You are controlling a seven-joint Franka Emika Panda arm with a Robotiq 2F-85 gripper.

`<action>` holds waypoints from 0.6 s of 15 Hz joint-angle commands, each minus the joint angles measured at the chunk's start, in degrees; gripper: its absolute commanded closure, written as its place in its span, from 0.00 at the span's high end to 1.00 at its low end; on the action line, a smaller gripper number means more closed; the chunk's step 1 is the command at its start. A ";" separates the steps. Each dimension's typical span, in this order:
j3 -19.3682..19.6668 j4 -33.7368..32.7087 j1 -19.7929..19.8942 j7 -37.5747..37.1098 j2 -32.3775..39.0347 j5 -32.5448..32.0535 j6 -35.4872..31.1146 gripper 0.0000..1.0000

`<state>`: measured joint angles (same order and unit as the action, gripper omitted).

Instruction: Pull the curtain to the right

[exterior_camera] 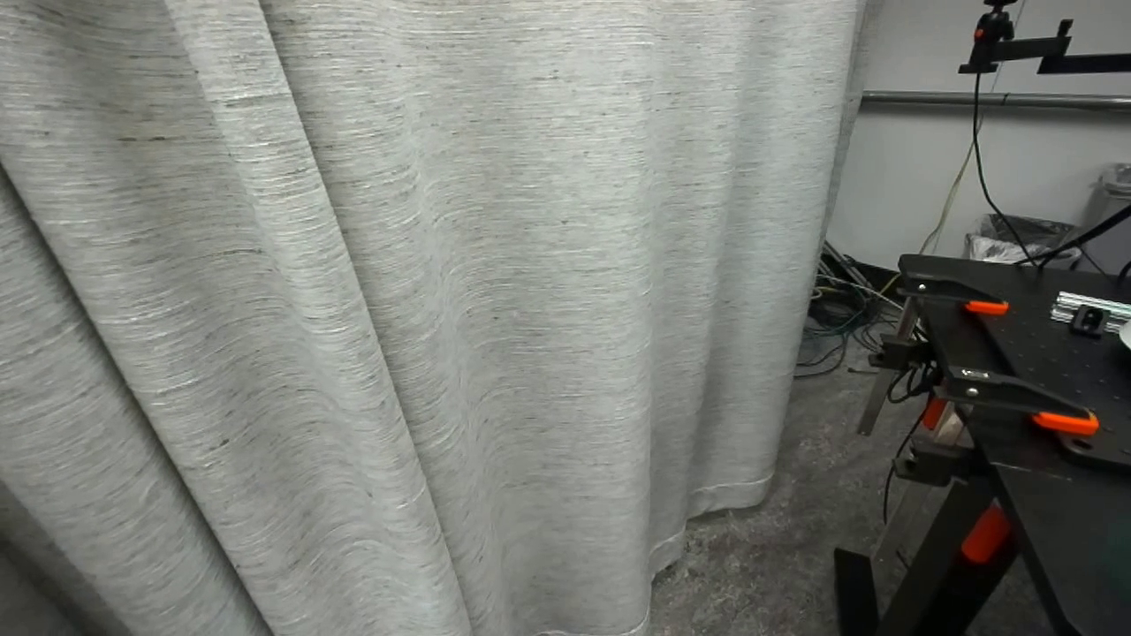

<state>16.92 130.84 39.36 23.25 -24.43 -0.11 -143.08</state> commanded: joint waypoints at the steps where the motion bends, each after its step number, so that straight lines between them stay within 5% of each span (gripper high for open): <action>1: -4.97 8.71 -3.09 -8.56 -10.33 -9.58 -1.75 1.00; 9: -15.58 16.41 -17.35 -16.60 -18.97 -15.60 0.84 1.00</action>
<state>2.18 144.48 27.07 8.69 -39.84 -13.15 -143.30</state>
